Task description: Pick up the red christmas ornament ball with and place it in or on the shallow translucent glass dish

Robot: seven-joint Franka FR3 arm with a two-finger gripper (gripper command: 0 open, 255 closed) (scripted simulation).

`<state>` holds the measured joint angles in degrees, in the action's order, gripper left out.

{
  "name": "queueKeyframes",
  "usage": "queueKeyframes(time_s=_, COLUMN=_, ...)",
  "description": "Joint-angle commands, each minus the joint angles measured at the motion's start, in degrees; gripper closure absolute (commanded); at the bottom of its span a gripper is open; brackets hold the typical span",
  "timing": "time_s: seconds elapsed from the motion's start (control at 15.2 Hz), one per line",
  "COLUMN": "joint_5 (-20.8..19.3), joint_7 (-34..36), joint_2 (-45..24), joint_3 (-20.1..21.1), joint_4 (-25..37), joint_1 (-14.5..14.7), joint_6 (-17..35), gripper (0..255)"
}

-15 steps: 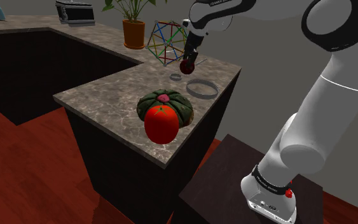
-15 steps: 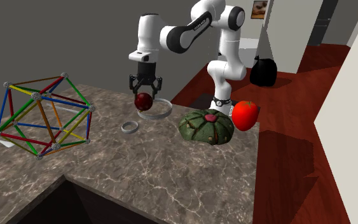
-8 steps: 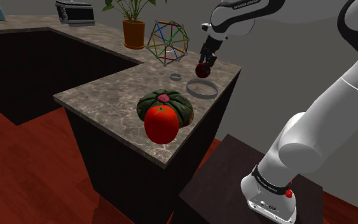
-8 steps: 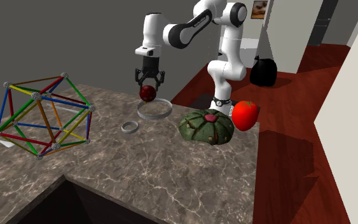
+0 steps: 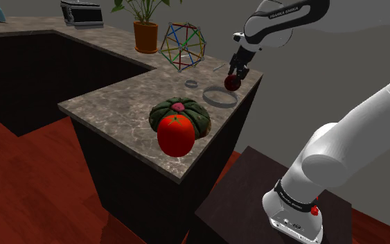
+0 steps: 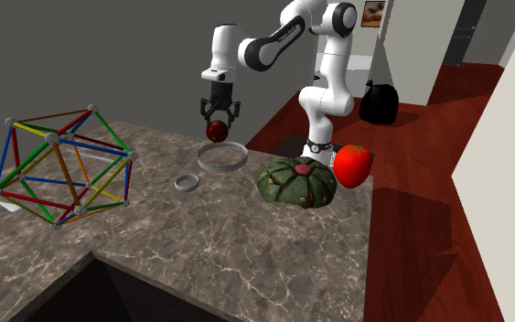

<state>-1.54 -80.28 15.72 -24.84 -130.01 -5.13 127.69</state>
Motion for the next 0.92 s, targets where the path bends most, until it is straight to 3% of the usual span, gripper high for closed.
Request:
queueKeyframes(time_s=0.0, joint_5=0.1, joint_7=-0.3, joint_2=-0.3, joint_3=-0.2, joint_4=-1.2, joint_1=0.0, joint_6=1.5, gripper=255)
queueKeyframes(time_s=0.46, joint_5=1.3, joint_7=-1.5, joint_2=-2.6, joint_3=-1.0, joint_4=-4.7, joint_1=0.3, joint_6=7.1, gripper=255)
queueKeyframes(time_s=0.86, joint_5=1.3, joint_7=-1.5, joint_2=-2.6, joint_3=-1.0, joint_4=-4.7, joint_1=0.3, joint_6=7.2, gripper=255)
